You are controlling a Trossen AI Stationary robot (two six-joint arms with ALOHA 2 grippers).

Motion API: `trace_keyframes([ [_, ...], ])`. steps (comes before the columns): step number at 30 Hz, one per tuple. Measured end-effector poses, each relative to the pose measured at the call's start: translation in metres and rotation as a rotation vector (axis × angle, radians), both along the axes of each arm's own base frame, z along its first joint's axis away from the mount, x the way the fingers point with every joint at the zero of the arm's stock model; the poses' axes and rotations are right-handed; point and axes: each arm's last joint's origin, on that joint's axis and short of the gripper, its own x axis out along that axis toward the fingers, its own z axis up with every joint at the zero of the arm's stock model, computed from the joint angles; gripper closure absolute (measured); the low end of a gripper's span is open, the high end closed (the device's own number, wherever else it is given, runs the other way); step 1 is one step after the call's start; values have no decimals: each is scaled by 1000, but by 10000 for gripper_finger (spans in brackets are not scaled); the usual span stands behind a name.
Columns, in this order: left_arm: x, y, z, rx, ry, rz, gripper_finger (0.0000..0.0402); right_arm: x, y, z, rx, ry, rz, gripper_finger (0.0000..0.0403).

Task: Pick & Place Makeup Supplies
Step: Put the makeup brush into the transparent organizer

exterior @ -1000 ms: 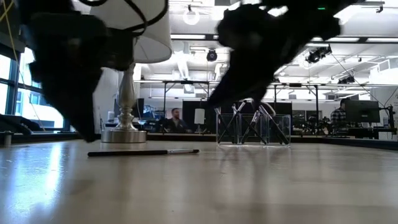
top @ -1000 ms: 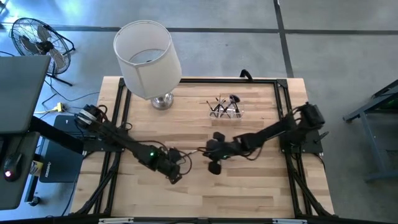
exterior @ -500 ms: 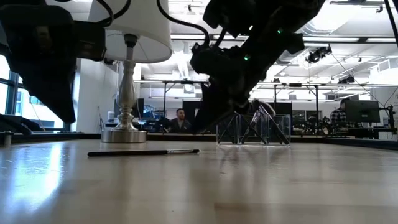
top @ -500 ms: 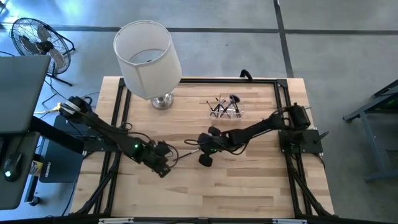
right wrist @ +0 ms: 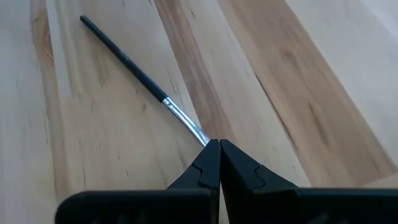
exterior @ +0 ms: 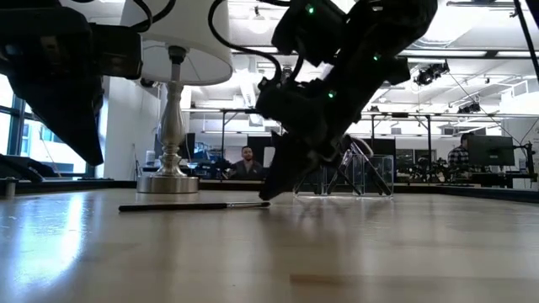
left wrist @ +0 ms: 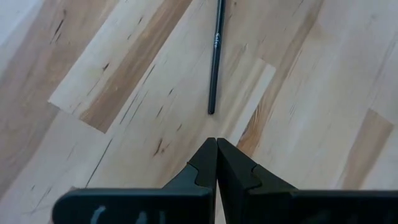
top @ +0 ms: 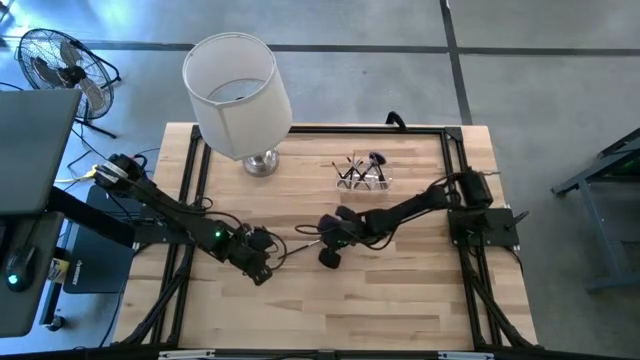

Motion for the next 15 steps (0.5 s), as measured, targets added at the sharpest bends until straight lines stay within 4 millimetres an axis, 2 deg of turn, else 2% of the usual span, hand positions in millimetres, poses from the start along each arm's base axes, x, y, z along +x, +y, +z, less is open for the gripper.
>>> trace_keyframes([
  [15, 4, -3, 2, -36, -40, -4, 401, 2, 1, -10, 14, 9, -2, 403],
])
